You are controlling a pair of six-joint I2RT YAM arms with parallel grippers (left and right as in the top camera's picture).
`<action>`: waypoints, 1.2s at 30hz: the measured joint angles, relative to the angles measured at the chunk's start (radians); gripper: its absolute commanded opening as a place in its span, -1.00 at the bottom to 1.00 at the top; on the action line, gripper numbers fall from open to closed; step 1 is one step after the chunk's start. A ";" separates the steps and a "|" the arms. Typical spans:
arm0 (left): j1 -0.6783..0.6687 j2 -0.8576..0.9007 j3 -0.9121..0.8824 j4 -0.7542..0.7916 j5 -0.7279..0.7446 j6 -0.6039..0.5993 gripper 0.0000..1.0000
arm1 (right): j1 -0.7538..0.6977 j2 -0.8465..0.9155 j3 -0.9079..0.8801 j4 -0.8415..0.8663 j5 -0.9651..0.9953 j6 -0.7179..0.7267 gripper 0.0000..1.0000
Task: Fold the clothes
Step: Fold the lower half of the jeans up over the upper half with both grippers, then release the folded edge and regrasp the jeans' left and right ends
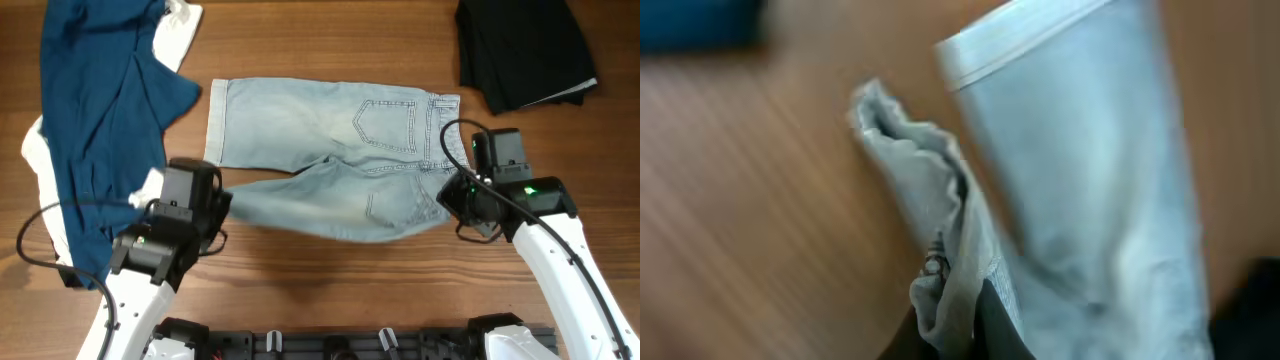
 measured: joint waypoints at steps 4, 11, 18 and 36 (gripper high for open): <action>0.000 0.064 0.003 0.319 -0.053 0.091 -0.92 | 0.000 0.013 0.002 0.188 0.031 -0.003 -0.91; 0.011 0.323 0.011 0.678 -0.129 0.198 -0.92 | 0.000 0.125 0.001 0.451 0.106 -0.003 -0.91; 0.047 0.499 0.069 0.848 -0.145 0.227 -0.92 | 0.000 0.293 0.002 0.702 0.132 -0.003 -0.90; 0.053 0.621 0.090 1.140 -0.218 0.426 0.99 | -0.002 0.551 0.018 1.207 0.124 -0.161 0.99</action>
